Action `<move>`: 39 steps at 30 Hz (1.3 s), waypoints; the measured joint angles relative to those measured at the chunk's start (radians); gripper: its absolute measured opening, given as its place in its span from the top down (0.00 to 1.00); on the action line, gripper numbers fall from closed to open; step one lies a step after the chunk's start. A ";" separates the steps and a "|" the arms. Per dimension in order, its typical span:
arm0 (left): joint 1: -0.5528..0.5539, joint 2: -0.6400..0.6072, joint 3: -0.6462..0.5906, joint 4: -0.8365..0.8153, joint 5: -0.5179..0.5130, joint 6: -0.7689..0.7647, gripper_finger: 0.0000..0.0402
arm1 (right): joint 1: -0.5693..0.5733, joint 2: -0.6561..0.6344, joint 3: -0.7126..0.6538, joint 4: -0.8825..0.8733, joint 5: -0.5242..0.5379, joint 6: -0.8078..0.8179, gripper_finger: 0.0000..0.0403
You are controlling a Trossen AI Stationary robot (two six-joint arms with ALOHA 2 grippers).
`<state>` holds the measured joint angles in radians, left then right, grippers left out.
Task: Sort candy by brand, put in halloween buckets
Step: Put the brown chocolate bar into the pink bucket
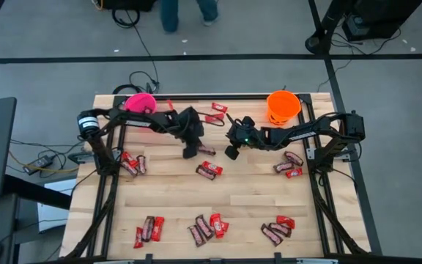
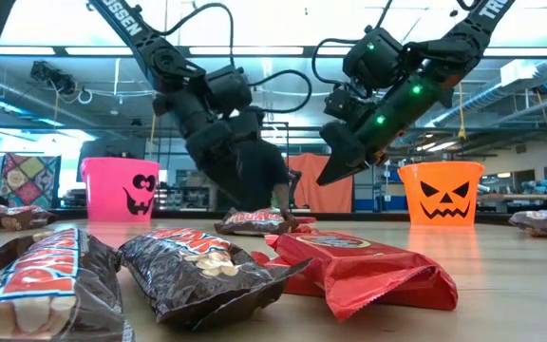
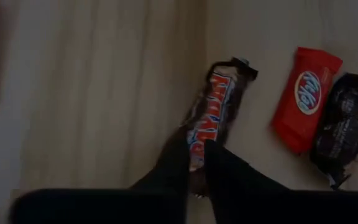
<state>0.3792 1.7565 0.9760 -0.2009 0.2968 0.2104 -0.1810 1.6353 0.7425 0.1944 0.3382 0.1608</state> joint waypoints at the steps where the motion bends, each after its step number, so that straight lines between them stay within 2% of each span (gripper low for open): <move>1: -0.004 0.008 0.000 0.007 0.000 0.000 0.79 | 0.000 0.000 0.000 0.000 0.000 0.000 0.86; 11: -0.014 0.051 0.000 0.029 -0.011 0.046 0.34 | 0.000 0.000 0.000 0.000 -0.004 0.000 0.86; 16: -0.023 0.051 0.000 0.026 -0.037 0.100 0.23 | 0.000 0.000 0.000 0.007 -0.009 0.000 0.86; 20: -0.038 0.061 0.000 0.036 -0.051 0.100 0.25 | 0.000 0.000 0.000 0.008 -0.019 0.000 0.86; 30: -0.065 0.110 0.003 0.075 -0.109 0.093 0.41 | 0.003 0.000 0.000 0.019 -0.027 0.003 0.86; 39: -0.064 0.092 0.013 0.049 -0.143 0.068 0.64 | 0.003 0.000 0.000 0.028 -0.027 0.003 0.86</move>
<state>0.3149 1.8488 0.9895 -0.1517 0.1543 0.2785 -0.1777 1.6356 0.7425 0.2222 0.3114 0.1642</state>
